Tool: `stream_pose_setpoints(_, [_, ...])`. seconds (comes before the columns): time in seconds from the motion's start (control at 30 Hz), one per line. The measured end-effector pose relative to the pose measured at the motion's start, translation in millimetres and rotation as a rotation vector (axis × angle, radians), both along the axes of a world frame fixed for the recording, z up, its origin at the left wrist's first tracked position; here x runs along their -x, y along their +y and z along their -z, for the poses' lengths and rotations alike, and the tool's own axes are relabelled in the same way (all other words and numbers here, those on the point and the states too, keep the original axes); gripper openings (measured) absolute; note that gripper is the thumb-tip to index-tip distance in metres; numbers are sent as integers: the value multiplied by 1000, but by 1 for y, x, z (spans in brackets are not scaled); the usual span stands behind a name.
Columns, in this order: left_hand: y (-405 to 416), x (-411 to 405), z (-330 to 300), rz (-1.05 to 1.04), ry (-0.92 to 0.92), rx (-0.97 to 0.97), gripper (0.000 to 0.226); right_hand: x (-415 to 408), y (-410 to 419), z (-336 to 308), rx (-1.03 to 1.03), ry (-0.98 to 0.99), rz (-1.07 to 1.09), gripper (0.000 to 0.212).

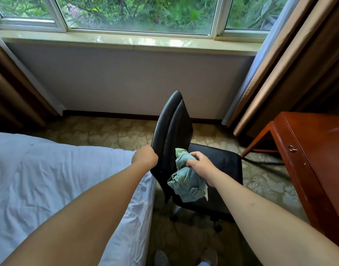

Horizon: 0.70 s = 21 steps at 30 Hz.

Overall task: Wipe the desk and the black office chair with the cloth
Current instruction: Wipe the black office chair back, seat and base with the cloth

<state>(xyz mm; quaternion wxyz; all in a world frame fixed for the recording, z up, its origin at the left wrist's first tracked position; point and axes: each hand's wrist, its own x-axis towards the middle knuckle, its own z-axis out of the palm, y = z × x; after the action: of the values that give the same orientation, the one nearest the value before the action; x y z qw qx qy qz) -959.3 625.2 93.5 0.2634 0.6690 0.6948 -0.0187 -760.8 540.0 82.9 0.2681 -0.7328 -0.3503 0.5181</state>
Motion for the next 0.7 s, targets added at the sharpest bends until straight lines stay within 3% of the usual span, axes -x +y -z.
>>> stream_pose_setpoints(0.33, [53, -6, 6, 50, 1, -50, 31, -27, 52, -6, -165, -58, 109, 36])
stream_pose_setpoints(0.7, [159, -70, 11, 31, -11, -171, 47, -78, 186, 3, -283, -80, 172, 34])
